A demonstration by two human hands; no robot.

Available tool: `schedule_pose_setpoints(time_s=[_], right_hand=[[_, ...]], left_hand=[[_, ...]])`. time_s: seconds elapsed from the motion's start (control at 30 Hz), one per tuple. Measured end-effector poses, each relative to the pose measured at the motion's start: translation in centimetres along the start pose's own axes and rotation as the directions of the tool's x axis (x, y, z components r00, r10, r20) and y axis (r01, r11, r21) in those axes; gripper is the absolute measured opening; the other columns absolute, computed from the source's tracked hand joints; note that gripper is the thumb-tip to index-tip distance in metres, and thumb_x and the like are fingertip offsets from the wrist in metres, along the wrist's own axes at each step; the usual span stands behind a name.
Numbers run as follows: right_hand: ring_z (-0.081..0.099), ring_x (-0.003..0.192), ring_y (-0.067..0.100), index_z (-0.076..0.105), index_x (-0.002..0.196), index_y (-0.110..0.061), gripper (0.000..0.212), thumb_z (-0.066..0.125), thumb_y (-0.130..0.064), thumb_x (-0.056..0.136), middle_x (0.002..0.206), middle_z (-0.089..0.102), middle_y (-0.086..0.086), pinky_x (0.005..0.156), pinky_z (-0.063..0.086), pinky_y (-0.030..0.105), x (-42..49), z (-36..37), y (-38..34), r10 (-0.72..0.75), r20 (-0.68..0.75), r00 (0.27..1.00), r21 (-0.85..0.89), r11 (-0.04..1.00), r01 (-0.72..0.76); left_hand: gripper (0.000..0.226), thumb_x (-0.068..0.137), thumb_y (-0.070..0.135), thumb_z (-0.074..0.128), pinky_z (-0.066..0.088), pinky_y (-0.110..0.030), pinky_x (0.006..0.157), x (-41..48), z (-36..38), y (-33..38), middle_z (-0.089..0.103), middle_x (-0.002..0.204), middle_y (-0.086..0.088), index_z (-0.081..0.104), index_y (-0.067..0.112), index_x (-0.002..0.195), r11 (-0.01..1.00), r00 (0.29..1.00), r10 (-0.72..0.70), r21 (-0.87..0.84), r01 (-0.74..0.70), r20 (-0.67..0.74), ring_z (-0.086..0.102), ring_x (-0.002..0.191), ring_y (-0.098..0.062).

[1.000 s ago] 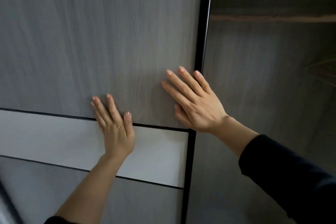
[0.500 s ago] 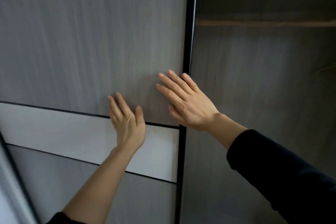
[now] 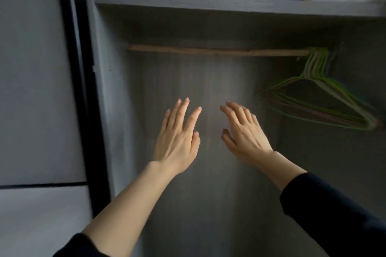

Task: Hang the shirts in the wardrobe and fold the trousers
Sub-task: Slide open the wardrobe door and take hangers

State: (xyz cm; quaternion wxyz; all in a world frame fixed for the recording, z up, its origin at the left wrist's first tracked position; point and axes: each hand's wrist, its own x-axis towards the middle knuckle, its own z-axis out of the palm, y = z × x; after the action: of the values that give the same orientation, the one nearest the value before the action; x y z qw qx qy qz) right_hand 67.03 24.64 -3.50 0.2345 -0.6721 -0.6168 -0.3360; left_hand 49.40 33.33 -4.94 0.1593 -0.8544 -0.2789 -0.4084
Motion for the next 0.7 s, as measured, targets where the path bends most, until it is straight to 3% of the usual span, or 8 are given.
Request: schedule_pose_setpoints(time_s=[0.07, 0.2, 0.33, 0.47, 0.57, 0.7], right_hand=[[0.035, 0.131, 0.028, 0.038, 0.141, -0.013, 0.057, 0.051, -0.027, 0.087, 0.145, 0.04, 0.009, 0.104, 0.036, 0.043, -0.7, -0.3, 4.2, 0.047, 0.057, 0.997, -0.056, 0.997, -0.044], [0.039, 0.129, 0.032, 0.039, 0.139, -0.012, 0.061, 0.035, -0.033, 0.082, 0.142, 0.042, 0.01, 0.098, 0.038, 0.044, -1.1, -1.5, 12.4, 0.086, 0.138, 0.987, -0.173, 0.983, -0.062], [0.036, 0.13, 0.032, 0.036, 0.142, -0.014, 0.065, 0.039, -0.034, 0.08, 0.143, 0.039, 0.008, 0.097, 0.035, 0.045, -0.4, -2.3, 19.1, 0.131, 0.186, 0.974, -0.273, 0.959, -0.076], [0.045, 0.123, 0.034, 0.046, 0.134, -0.012, 0.059, 0.044, -0.035, 0.079, 0.134, 0.048, 0.011, 0.093, 0.04, 0.045, 0.9, -2.4, 24.0, 0.148, 0.193, 0.97, -0.388, 0.919, -0.063], [0.047, 0.121, 0.035, 0.052, 0.127, -0.01, 0.05, 0.059, -0.032, 0.083, 0.129, 0.051, 0.012, 0.092, 0.04, 0.045, 2.6, -2.4, 26.6, 0.177, 0.194, 0.965, -0.447, 0.891, -0.073], [0.037, 0.127, 0.03, 0.04, 0.135, -0.013, 0.049, 0.054, -0.028, 0.09, 0.133, 0.042, 0.008, 0.101, 0.032, 0.043, 5.2, -2.6, 29.1, 0.223, 0.157, 0.962, -0.519, 0.848, -0.112]], left_hand=[[0.057, 0.09, 0.028, 0.036, 0.011, -0.042, 0.116, 3.1, 2.4, 3.1, 0.02, 0.156, -0.015, 0.032, 0.017, 0.146, 1.0, 0.999, -0.006, -0.025, 0.007, 0.034, 0.017, 0.145, -0.031], [0.058, 0.097, 0.028, 0.036, 0.001, -0.037, 0.118, 9.1, 6.9, 9.0, 0.002, 0.16, -0.01, 0.017, 0.019, 0.151, 0.996, 0.996, 0.024, -0.083, -0.016, 0.091, 0.0, 0.148, -0.025], [0.059, 0.095, 0.031, 0.033, 0.005, -0.038, 0.118, 14.1, 10.0, 13.6, 0.005, 0.159, -0.012, 0.019, 0.017, 0.151, 0.991, 0.996, 0.048, -0.126, -0.039, 0.071, 0.004, 0.147, -0.026], [0.058, 0.098, 0.032, 0.034, 0.002, -0.036, 0.119, 18.9, 12.5, 16.2, 0.0, 0.16, -0.008, 0.015, 0.022, 0.151, 0.993, 0.994, 0.068, -0.102, -0.06, 0.08, 0.0, 0.147, -0.022], [0.056, 0.096, 0.032, 0.035, 0.006, -0.038, 0.119, 22.6, 13.6, 16.8, 0.007, 0.159, -0.011, 0.021, 0.021, 0.15, 0.99, 0.993, 0.095, -0.107, -0.088, 0.064, 0.005, 0.147, -0.024], [0.065, 0.082, 0.036, 0.028, 0.015, -0.045, 0.115, 27.1, 14.1, 17.2, 0.022, 0.155, -0.017, 0.036, 0.015, 0.144, 0.986, 0.989, 0.149, -0.072, -0.148, 0.009, 0.016, 0.144, -0.031]])
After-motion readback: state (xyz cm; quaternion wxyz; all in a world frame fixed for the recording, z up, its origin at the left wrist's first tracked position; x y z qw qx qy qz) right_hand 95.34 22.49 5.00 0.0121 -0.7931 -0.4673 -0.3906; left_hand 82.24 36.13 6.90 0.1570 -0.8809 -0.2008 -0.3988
